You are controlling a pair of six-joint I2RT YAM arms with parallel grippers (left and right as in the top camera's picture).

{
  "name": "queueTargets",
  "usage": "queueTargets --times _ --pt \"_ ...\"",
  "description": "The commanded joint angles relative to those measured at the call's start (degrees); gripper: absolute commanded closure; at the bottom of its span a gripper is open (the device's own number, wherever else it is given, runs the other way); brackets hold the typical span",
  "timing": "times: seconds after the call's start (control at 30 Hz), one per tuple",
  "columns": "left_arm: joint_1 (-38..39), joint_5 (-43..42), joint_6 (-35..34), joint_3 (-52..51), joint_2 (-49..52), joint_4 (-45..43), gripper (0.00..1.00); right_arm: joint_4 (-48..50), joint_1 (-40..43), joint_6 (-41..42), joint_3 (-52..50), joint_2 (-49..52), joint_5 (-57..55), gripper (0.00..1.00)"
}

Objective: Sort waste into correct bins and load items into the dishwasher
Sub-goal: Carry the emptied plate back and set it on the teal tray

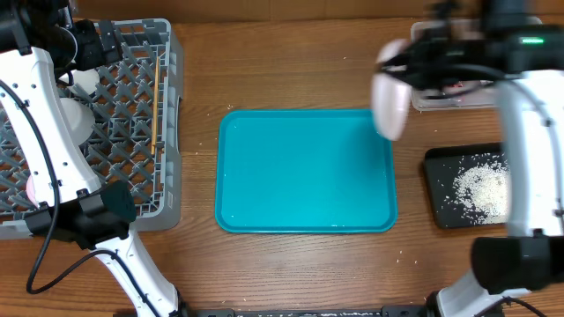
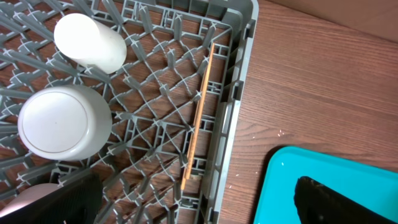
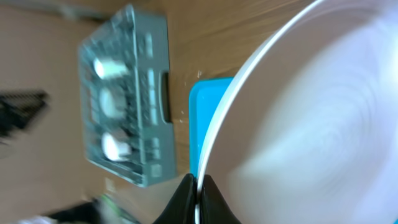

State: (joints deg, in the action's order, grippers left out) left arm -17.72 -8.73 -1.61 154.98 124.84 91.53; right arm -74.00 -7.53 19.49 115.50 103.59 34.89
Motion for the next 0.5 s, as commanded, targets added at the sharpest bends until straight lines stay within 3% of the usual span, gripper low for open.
queueTargets --times 0.0,0.2,0.47 --pt "0.2 0.2 -0.7 0.0 0.5 -0.1 0.00 3.8 -12.1 6.8 0.0 3.6 -16.6 0.96" --pt "0.2 0.2 -0.7 0.0 0.5 -0.1 0.00 9.1 -27.8 15.2 0.0 12.6 -29.4 0.96" --pt "0.2 0.2 -0.7 0.0 0.5 -0.1 0.00 14.1 -37.4 18.5 0.0 21.4 -33.2 0.96"
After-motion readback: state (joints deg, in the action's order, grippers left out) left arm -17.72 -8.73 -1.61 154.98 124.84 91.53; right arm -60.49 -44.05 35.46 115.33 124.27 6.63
